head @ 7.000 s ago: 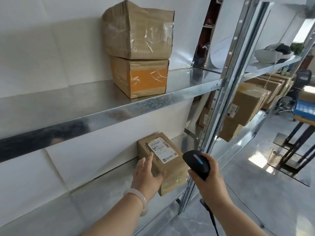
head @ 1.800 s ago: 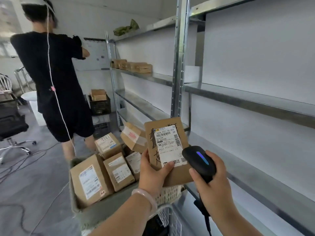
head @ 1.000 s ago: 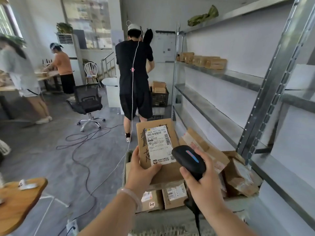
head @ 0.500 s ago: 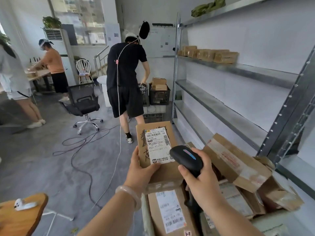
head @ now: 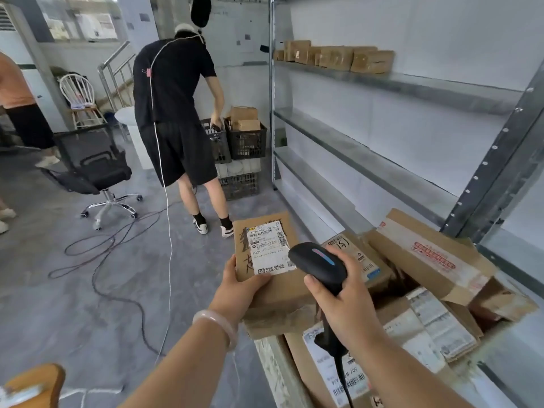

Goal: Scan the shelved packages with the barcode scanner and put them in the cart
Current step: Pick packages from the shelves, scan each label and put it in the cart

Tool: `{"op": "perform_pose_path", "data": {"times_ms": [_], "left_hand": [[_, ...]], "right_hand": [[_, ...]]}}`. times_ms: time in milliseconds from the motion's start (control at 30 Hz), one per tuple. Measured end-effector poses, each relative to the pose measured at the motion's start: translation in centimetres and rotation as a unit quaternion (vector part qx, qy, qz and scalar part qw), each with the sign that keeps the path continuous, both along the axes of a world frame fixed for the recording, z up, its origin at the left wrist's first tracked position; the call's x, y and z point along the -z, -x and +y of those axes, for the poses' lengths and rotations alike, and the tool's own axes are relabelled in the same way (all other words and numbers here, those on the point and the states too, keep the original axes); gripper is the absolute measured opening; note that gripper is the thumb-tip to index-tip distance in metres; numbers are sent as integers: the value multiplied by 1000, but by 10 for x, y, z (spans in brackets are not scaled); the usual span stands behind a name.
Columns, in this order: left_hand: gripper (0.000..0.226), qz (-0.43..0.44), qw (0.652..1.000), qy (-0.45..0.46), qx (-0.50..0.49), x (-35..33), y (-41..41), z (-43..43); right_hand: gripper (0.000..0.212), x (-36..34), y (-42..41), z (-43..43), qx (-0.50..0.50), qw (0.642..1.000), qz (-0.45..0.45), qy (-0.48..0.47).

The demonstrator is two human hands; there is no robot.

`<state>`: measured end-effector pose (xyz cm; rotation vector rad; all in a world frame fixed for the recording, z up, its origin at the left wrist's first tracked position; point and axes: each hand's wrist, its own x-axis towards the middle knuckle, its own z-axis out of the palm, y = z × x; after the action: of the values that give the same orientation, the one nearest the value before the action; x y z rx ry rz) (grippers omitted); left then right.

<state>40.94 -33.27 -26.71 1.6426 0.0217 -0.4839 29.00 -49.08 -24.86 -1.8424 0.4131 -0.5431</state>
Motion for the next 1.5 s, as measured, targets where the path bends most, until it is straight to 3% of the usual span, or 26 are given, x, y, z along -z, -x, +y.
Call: {"op": "perform_pose_path", "data": {"times_ms": [433,700,900,1100,1300,1500], "left_hand": [[89,-105,994,-5,5,11,-60,-19],[97,-12,998,-43,35,59,-67,-44],[133,21,993,-83,77,74,-67,-59],[128,6,990,-103,94,73,-67,-62],[106,-118,966,-189,131,70,-59,-61],[95,-114,952,-234,159,71,-61,-65]], "right_hand": [[53,-2,-62,-13,11,998,42,-35],[50,23,-82,-30,46,989,120,-67],[48,35,-83,-37,61,982,158,-87],[53,35,-82,-40,69,980,160,-96],[53,32,-74,-37,63,986,135,-77],[49,32,-63,-35,68,989,118,-64]]}}
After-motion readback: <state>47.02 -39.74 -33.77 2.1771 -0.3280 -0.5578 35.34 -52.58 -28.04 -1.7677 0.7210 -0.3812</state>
